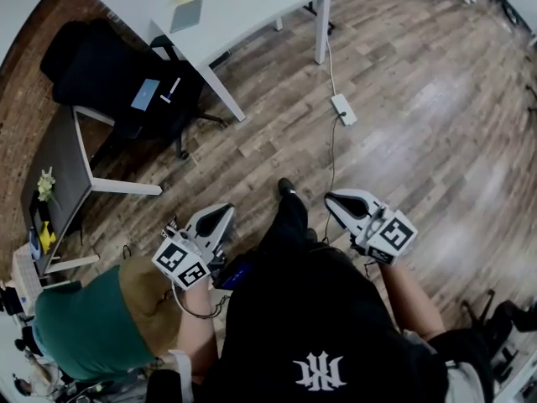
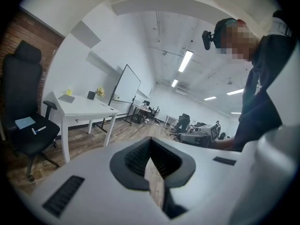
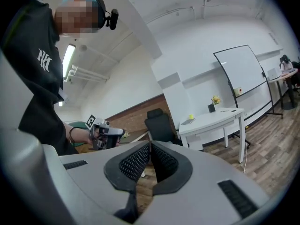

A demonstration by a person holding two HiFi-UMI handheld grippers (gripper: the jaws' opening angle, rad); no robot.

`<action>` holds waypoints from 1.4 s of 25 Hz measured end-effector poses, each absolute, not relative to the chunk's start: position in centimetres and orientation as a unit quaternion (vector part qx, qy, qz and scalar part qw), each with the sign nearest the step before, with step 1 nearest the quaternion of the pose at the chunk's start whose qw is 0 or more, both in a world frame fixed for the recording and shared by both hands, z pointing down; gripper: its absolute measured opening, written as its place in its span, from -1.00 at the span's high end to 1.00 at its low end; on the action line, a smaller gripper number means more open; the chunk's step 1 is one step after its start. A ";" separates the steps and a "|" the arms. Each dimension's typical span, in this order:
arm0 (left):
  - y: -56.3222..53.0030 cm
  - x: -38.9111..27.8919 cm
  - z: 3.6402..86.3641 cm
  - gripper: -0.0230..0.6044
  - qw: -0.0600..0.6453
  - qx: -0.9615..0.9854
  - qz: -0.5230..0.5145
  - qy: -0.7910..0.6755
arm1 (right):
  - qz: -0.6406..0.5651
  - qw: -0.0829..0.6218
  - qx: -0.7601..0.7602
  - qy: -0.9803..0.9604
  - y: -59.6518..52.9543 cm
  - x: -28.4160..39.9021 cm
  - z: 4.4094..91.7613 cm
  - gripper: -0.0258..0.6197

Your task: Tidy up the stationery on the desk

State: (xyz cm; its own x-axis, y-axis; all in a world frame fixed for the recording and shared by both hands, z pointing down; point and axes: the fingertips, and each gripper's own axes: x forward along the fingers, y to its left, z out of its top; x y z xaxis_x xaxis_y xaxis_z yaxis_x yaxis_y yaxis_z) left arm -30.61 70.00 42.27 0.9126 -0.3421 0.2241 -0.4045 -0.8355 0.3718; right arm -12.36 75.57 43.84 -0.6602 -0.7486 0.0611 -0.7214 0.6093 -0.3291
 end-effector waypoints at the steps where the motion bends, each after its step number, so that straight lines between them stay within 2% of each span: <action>1: 69.5 -30.3 42.5 0.92 0.215 0.955 0.074 -0.192 | -0.166 0.043 -0.415 0.893 75.1 -12.0 43.8 0.81; 8: 64.3 -27.0 44.2 0.92 0.239 0.953 0.064 -0.176 | -0.185 0.018 -0.438 0.880 70.0 -8.7 45.0 0.81; 17: 50.9 -24.3 43.9 0.92 0.256 0.952 0.040 -0.166 | -0.187 -0.013 -0.452 0.872 57.8 -5.9 44.0 0.81; 25: 38.3 -22.9 43.1 0.92 0.233 0.959 0.021 -0.160 | -0.190 -0.058 -0.470 0.860 48.2 -3.7 43.6 0.81; 35: 32.0 -22.7 45.2 0.92 0.251 0.949 0.024 -0.188 | -0.186 -0.058 -0.469 0.861 38.9 -1.2 43.7 0.81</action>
State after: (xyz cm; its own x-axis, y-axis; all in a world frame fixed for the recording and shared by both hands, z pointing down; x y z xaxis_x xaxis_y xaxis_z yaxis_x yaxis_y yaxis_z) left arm -22.66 31.97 45.17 0.9283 -0.3442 0.1404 -0.3686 -0.8031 0.4682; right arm -1.16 38.94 43.69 -0.5532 -0.7867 0.2740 -0.8297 0.4907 -0.2662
